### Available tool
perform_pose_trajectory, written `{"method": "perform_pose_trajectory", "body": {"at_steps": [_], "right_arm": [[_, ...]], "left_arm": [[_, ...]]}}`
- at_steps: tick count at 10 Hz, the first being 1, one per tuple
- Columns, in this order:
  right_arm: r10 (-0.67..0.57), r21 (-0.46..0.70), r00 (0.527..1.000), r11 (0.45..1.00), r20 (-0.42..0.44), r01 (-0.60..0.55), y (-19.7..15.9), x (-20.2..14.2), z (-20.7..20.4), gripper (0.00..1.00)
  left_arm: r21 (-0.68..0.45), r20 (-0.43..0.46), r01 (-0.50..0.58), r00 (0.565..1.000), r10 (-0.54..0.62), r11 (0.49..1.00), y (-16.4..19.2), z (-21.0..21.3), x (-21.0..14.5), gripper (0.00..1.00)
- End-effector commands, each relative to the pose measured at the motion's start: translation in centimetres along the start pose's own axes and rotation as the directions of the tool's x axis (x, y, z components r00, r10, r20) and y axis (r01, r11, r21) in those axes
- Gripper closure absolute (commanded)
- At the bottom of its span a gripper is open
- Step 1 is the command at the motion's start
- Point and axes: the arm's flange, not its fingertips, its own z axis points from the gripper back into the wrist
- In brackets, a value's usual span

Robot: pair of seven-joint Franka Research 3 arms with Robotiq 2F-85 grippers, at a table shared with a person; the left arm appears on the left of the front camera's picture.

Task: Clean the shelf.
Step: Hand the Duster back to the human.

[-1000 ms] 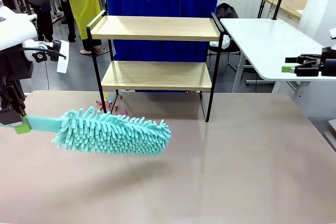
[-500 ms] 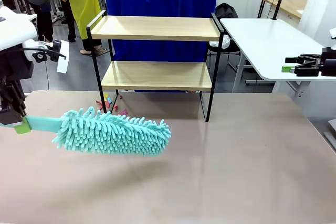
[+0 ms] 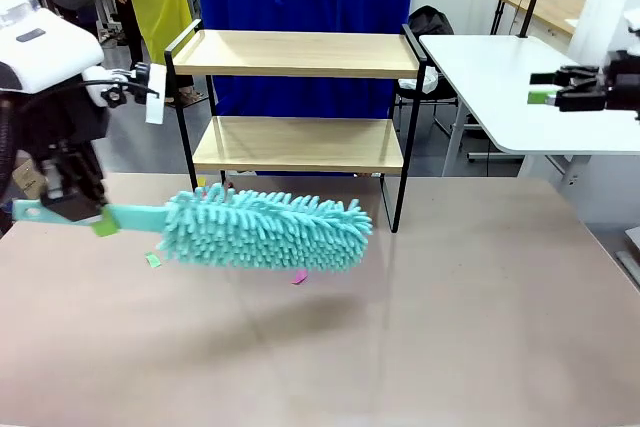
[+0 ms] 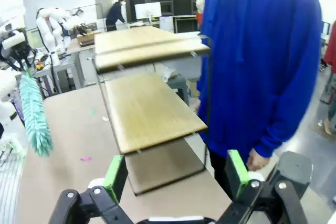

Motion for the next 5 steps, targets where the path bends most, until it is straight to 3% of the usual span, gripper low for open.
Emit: {"method": "perform_pose_trajectory", "body": {"at_steps": [1,5], "right_arm": [[-0.051,0.036,0.998,0.998,0.030,0.050,3.6,1.3,-1.5,0.00],[-0.075,0.078,0.996,0.994,0.052,0.071,9.3,1.8,-5.9,0.00]], "left_arm": [[-0.054,0.148,0.107,0.984,-0.098,0.993,1.2,-2.4,-0.2,0.87],[0.035,0.295,0.172,0.939,-0.174,0.985,3.2,-4.3,0.3,0.87]]}}
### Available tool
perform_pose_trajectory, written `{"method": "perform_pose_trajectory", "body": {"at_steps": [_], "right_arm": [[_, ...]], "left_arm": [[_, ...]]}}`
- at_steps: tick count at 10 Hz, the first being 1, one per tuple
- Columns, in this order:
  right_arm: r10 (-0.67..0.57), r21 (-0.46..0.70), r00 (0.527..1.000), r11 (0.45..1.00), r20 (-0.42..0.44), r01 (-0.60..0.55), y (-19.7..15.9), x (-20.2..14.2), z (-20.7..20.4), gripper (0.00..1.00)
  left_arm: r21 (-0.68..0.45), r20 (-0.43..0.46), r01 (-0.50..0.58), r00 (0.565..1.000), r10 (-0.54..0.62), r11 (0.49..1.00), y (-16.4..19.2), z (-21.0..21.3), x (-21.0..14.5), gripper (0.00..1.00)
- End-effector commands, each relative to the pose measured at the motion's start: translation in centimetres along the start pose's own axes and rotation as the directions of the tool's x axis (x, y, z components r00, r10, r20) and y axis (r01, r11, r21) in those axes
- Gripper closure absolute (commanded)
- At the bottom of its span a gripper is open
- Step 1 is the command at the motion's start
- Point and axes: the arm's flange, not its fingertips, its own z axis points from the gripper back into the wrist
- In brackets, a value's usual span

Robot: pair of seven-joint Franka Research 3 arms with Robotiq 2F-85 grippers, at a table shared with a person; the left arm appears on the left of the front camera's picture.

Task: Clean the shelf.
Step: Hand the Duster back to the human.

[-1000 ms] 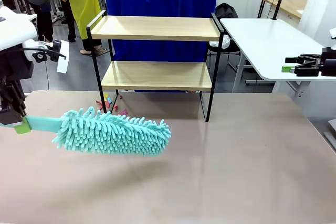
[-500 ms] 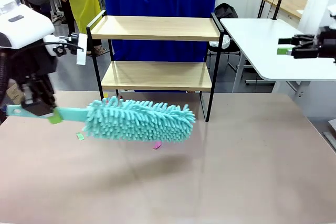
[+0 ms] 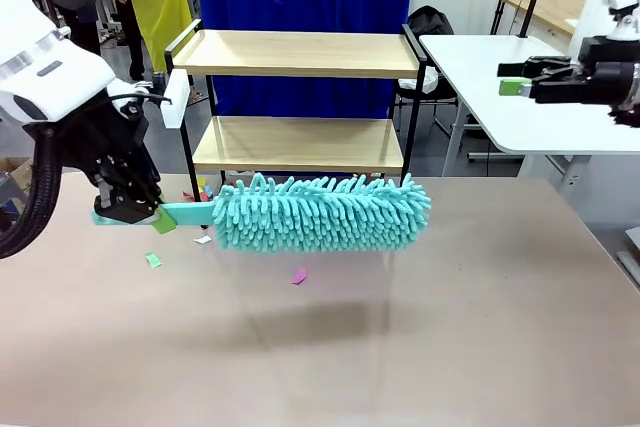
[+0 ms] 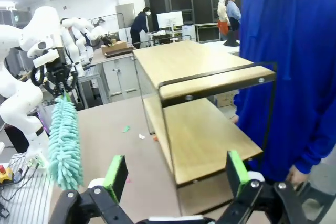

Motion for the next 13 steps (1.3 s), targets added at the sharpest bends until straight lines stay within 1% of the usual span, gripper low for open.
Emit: {"method": "perform_pose_trajectory", "body": {"at_steps": [1,2,3,4,5,6,8,9,10,12,13], "right_arm": [[-0.013,-0.032,1.000,0.999,0.015,0.013,2.3,-0.7,-2.1,0.00],[-0.010,-0.036,1.000,0.999,0.013,0.011,3.0,-1.2,-2.8,0.00],[-0.022,-0.015,1.000,1.000,0.019,0.022,3.6,-1.9,-2.9,0.00],[-0.005,0.012,1.000,1.000,-0.005,0.005,3.4,-2.1,-1.8,0.00],[-0.031,0.012,1.000,0.999,-0.008,0.031,2.8,-1.7,-2.7,0.00],[-0.031,0.012,1.000,0.999,-0.008,0.031,2.8,-1.7,-2.7,0.00],[-0.033,0.013,0.999,0.999,-0.011,0.033,3.1,-2.2,-2.7,0.00],[0.020,0.040,0.999,0.999,-0.037,-0.018,4.3,-3.7,-3.6,0.00],[0.053,0.087,0.998,0.995,-0.022,-0.051,5.4,-4.5,-4.3,0.00],[0.080,0.160,0.996,0.984,-0.042,-0.073,7.0,-6.0,-5.3,0.00],[0.063,0.186,0.996,0.981,-0.057,-0.051,7.4,-7.2,-6.0,0.00]], "left_arm": [[0.024,0.051,0.037,0.998,-0.038,0.999,0.9,-1.2,-0.1,0.87],[0.053,0.047,0.037,0.998,-0.040,0.998,1.2,-1.4,0.2,0.87],[0.064,0.056,0.046,0.997,-0.050,0.997,1.3,-1.6,0.4,0.87],[0.047,0.045,0.077,0.996,-0.079,0.996,1.6,-1.6,0.7,0.87],[0.040,0.040,0.091,0.995,-0.092,0.995,1.8,-1.7,1.0,0.87],[0.053,0.020,0.034,0.999,-0.036,0.998,1.3,-1.2,0.5,0.87],[0.053,0.020,0.034,0.999,-0.036,0.998,1.3,-1.2,0.5,0.87],[0.053,0.020,0.034,0.999,-0.036,0.998,1.3,-1.2,0.5,0.87],[0.053,0.020,0.034,0.999,-0.036,0.998,1.3,-1.2,0.5,0.87],[0.053,0.020,0.034,0.999,-0.036,0.998,1.3,-1.2,0.5,0.87],[0.053,0.020,0.034,0.999,-0.036,0.998,1.3,-1.2,0.5,0.87]]}}
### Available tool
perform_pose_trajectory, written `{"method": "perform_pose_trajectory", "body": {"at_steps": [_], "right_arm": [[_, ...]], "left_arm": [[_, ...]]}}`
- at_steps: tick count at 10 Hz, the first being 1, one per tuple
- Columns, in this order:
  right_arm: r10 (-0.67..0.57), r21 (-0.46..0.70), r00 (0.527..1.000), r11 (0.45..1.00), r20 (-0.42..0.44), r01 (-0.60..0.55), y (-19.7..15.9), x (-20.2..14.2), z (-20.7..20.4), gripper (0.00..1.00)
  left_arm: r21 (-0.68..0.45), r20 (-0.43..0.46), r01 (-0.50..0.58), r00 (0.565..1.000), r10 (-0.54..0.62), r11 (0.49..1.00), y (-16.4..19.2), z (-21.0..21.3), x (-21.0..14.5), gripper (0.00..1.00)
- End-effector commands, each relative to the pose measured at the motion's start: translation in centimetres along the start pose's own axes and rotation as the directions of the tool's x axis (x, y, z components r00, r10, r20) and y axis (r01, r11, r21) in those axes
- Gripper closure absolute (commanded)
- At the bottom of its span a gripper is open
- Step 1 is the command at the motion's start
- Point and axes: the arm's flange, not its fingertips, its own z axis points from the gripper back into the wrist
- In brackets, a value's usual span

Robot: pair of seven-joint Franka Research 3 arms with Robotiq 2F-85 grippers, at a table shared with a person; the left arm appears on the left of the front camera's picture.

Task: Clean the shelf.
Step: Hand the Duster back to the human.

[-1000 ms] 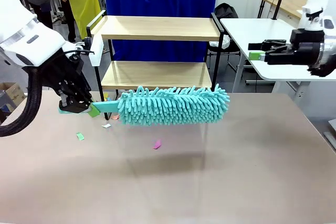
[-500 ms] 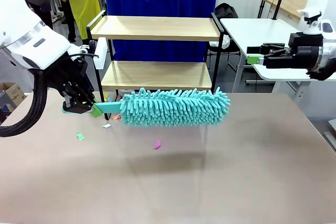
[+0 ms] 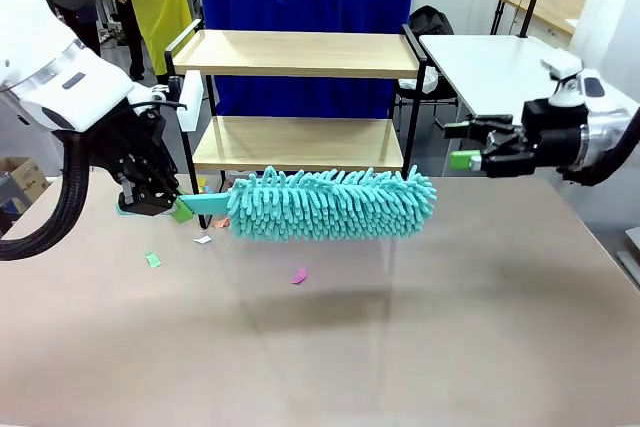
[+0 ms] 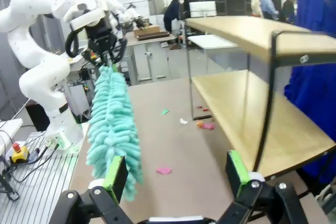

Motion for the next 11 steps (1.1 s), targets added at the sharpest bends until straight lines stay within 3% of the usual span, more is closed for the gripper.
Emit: {"method": "perform_pose_trajectory", "body": {"at_steps": [1,5,11], "right_arm": [[-0.001,0.053,1.000,0.999,-0.029,0.002,0.7,-1.7,-1.0,0.00],[-0.069,0.187,0.995,0.979,-0.068,0.081,1.1,-3.9,-3.3,0.00],[-0.080,0.280,0.997,0.957,-0.013,0.080,1.4,-4.4,-7.3,0.00]], "left_arm": [[-0.002,0.015,-0.008,1.000,0.008,1.000,-0.2,0.3,0.1,0.87],[-0.002,0.015,-0.008,1.000,0.008,1.000,-0.2,0.3,0.1,0.87],[-0.002,0.015,-0.008,1.000,0.008,1.000,-0.2,0.3,0.1,0.87]]}}
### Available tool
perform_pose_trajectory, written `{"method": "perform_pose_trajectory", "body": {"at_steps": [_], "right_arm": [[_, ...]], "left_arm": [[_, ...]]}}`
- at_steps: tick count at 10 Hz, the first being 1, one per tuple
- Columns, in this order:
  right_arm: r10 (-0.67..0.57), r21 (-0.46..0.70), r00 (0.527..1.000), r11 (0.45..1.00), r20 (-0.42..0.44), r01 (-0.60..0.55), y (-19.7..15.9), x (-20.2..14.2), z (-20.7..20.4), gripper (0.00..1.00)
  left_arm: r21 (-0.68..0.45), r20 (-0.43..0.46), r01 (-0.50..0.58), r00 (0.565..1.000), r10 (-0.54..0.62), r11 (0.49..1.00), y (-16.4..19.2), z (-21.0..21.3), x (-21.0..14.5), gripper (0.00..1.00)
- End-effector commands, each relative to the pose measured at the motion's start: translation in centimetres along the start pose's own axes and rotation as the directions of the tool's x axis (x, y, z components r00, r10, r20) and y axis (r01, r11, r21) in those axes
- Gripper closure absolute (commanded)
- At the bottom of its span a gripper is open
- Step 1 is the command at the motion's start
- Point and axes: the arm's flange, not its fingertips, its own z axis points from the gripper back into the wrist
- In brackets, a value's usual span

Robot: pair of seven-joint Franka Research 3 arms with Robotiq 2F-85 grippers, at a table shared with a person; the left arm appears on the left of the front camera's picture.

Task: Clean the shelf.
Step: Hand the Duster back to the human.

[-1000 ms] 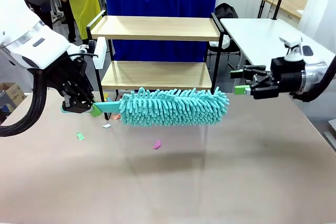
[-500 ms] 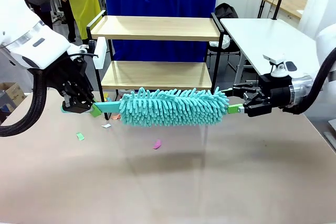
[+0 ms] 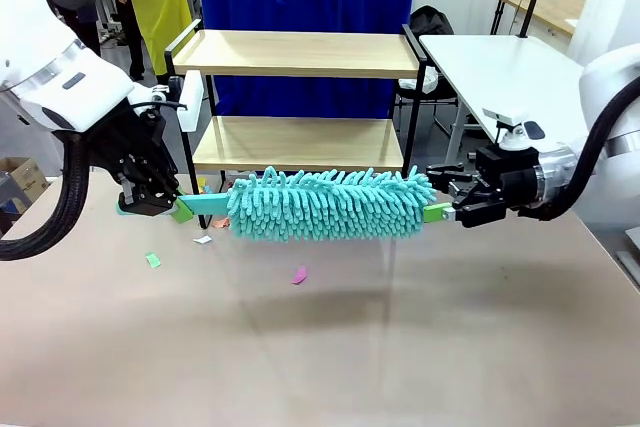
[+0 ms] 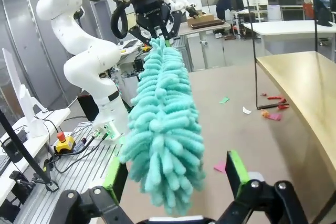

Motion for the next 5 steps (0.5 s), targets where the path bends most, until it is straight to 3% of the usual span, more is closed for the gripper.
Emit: {"method": "perform_pose_trajectory", "body": {"at_steps": [1,5], "right_arm": [[0.024,0.024,0.999,0.999,0.033,-0.025,-0.8,0.4,-1.9,0.00],[0.019,0.057,0.999,0.998,0.030,-0.021,-1.1,0.6,-5.0,0.00]], "left_arm": [[-0.002,0.016,-0.008,1.000,0.008,1.000,-0.2,0.3,0.1,0.87],[-0.002,0.016,-0.008,1.000,0.008,1.000,-0.2,0.3,0.1,0.87]]}}
